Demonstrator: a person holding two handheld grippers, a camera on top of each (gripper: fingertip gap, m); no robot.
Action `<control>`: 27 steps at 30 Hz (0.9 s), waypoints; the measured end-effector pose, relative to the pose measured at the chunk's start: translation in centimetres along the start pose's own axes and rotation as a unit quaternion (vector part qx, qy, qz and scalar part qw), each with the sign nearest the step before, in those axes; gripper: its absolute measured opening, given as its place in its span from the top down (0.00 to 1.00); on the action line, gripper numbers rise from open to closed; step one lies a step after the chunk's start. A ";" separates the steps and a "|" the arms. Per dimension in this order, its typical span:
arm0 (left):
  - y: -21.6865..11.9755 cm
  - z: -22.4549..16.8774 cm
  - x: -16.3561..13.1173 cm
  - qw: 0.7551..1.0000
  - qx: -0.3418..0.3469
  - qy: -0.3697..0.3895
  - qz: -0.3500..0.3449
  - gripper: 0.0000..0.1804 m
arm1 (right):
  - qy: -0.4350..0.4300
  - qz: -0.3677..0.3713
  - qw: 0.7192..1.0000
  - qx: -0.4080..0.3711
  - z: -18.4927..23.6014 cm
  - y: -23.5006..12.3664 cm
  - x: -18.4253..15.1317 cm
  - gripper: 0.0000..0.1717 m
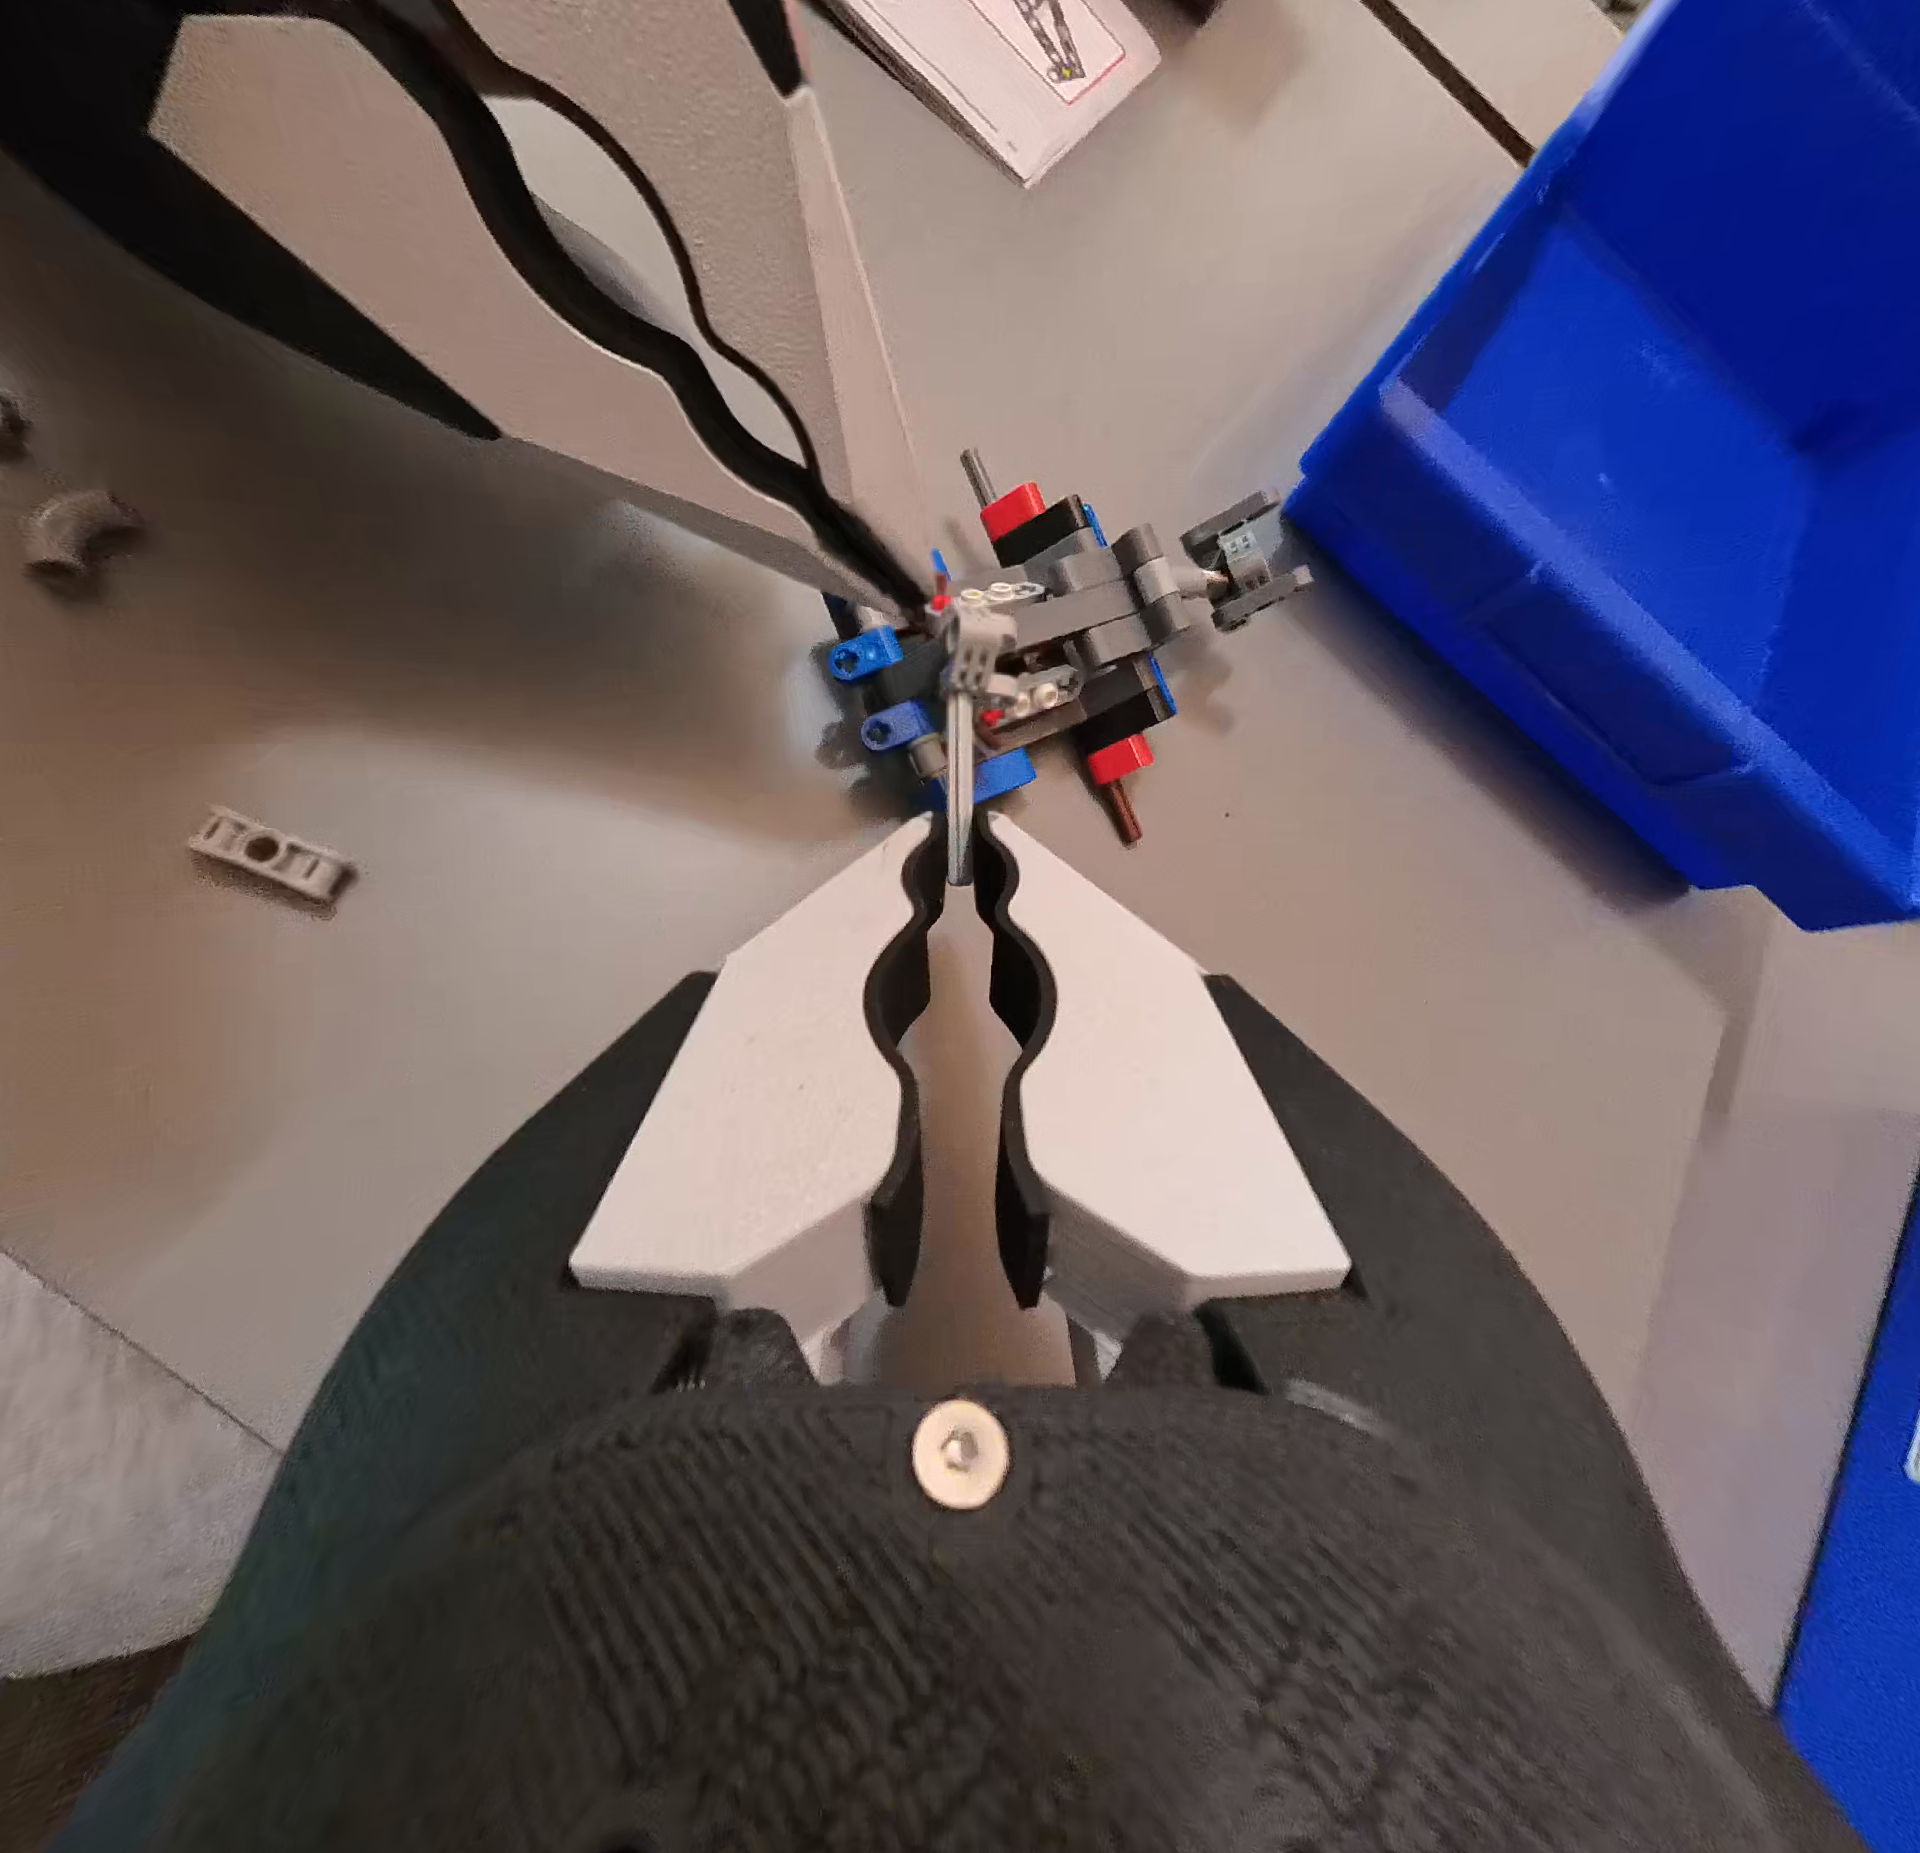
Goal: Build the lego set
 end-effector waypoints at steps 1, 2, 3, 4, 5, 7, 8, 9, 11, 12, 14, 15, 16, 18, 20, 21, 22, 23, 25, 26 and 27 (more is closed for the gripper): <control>0.0 0.1 -0.2 1.000 0.001 -0.001 0.004 1.00 | -0.003 -0.012 1.000 0.017 0.0 -0.1 0.0 0.99; 0.0 0.1 -0.3 1.000 -0.004 -0.003 0.003 1.00 | -0.003 -0.022 0.999 0.032 -0.1 -0.2 0.0 0.99; 0.0 0.0 -0.4 1.000 -0.018 -0.007 -0.002 0.97 | -0.003 -0.026 0.999 0.043 -0.3 -0.2 -0.1 0.99; -0.1 0.1 -0.5 0.999 -0.028 -0.018 -0.009 0.95 | -0.005 -0.031 0.998 0.061 -0.2 -0.3 -0.2 0.99; -0.1 0.1 -0.6 0.999 -0.039 -0.029 -0.018 0.93 | -0.002 -0.035 0.996 0.083 -0.2 -0.4 -0.3 0.99; 0.0 0.4 -0.7 0.997 -0.056 -0.044 -0.033 0.88 | 0.007 -0.038 0.993 0.111 -0.2 -0.1 -0.7 0.99; 0.0 0.6 -0.9 0.996 -0.057 -0.052 -0.034 0.87 | 0.009 -0.036 0.992 0.122 -0.2 0.0 -0.9 0.99; 0.2 0.7 -1.0 0.996 -0.063 -0.054 -0.036 0.87 | 0.008 -0.032 0.992 0.126 -0.4 0.3 -1.0 0.99; 0.4 0.7 -0.9 0.995 -0.077 -0.054 -0.046 0.87 | 0.005 -0.027 0.991 0.131 -0.6 0.9 -1.0 0.99; 0.6 0.6 -0.8 0.994 -0.085 -0.055 -0.045 0.87 | 0.004 -0.028 0.991 0.134 -0.7 1.1 -0.9 0.99; 1.0 0.5 -0.9 0.993 -0.093 -0.062 -0.038 0.87 | -0.002 -0.029 0.991 0.133 -1.0 1.4 -0.7 0.99; 1.1 0.6 -0.9 0.993 -0.090 -0.066 -0.037 0.87 | -0.005 -0.026 0.991 0.134 -1.0 1.5 -0.8 0.99; 1.1 0.6 -0.9 0.993 -0.089 -0.069 -0.038 0.87 | -0.009 -0.025 0.991 0.134 -1.1 1.6 -0.8 0.99; 1.1 1.0 -0.8 0.992 -0.082 -0.081 -0.045 0.87 | -0.010 -0.033 0.989 0.142 -0.9 1.6 -0.7 0.99; 1.2 1.1 -0.8 0.990 -0.087 -0.094 -0.052 0.88 | -0.019 -0.028 0.990 0.137 -0.9 1.8 -0.7 0.99; 1.3 1.0 -0.9 0.989 -0.092 -0.099 -0.052 0.88 | -0.026 -0.022 0.990 0.136 -0.9 1.8 -0.7 0.99; 1.4 1.0 -1.0 0.989 -0.096 -0.104 -0.052 0.89 | -0.031 -0.018 0.990 0.135 -0.8 1.9 -0.6 0.99; 1.5 1.0 -1.0 0.988 -0.100 -0.107 -0.055 0.90 | -0.036 -0.016 0.991 0.132 -0.8 1.9 -0.5 0.99; 1.6 1.0 -1.0 0.986 -0.104 -0.114 -0.060 0.93 | -0.049 -0.004 0.990 0.129 -0.7 1.8 -0.5 0.99; 1.6 1.0 -1.0 0.985 -0.107 -0.118 -0.062 0.94 | -0.058 0.003 0.991 0.124 -0.7 1.7 -0.5 0.99; 1.6 1.0 -1.1 0.984 -0.110 -0.124 -0.064 0.94 | -0.065 0.005 0.991 0.120 -0.7 1.6 -0.4 0.99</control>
Point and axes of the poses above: each gripper's, where its closed fingertips meet, y out along the fingers, x out of its top, z = x × y across the jaws, the point moved 5 cm from there along -y, back along the fingers, and after that the axes turned 13 degrees about -x, right-handed, at the moved point
